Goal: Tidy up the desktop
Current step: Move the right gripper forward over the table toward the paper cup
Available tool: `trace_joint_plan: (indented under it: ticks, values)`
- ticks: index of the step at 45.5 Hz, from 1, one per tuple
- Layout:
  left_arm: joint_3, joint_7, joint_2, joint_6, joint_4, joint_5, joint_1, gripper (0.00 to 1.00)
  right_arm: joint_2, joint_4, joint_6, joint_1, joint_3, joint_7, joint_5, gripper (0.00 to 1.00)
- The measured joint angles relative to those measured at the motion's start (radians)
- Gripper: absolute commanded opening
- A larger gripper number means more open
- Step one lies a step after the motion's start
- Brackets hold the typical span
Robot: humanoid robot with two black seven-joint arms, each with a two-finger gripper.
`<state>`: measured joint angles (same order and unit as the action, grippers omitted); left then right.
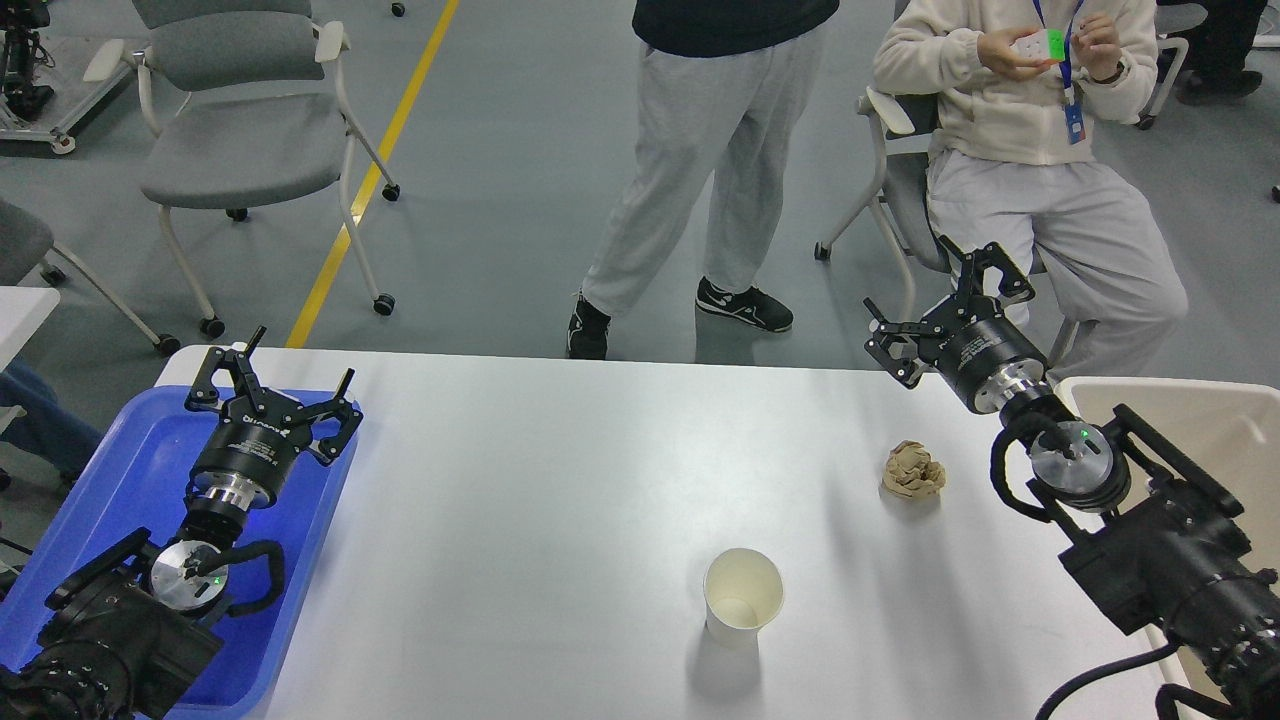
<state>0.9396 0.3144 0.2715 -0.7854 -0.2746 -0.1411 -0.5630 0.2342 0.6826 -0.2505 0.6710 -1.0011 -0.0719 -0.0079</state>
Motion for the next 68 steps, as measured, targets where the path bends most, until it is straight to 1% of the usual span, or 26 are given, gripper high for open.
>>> trace_joint_plan:
  ticks: [23,35,44,51,60,68]
  values:
    - [-0.002,0.002,0.002,0.000,0.000,0.000,0.000,1.00,-0.011,-0.025,-0.004,-0.004,0.026,-0.002,-0.025,1.00]
    - [-0.002,0.003,0.003,0.000,0.000,0.000,0.000,1.00,-0.023,0.011,0.010,0.001,0.055,-0.002,-0.026,1.00]
    - [-0.002,0.003,0.003,0.000,0.000,0.000,0.000,1.00,-0.013,0.099,0.070,0.001,0.064,-0.002,-0.027,1.00]
    - [-0.002,0.003,0.003,0.000,0.000,0.000,0.000,1.00,0.026,0.212,0.136,-0.003,0.077,-0.002,-0.043,1.00]
    - [-0.003,0.003,0.003,0.000,0.000,0.000,0.000,1.00,0.109,0.349,0.199,-0.004,0.137,0.001,-0.093,1.00]
    - [-0.004,0.003,0.003,0.000,0.000,0.000,0.000,1.00,0.231,0.450,0.223,0.024,0.270,0.004,-0.135,1.00]
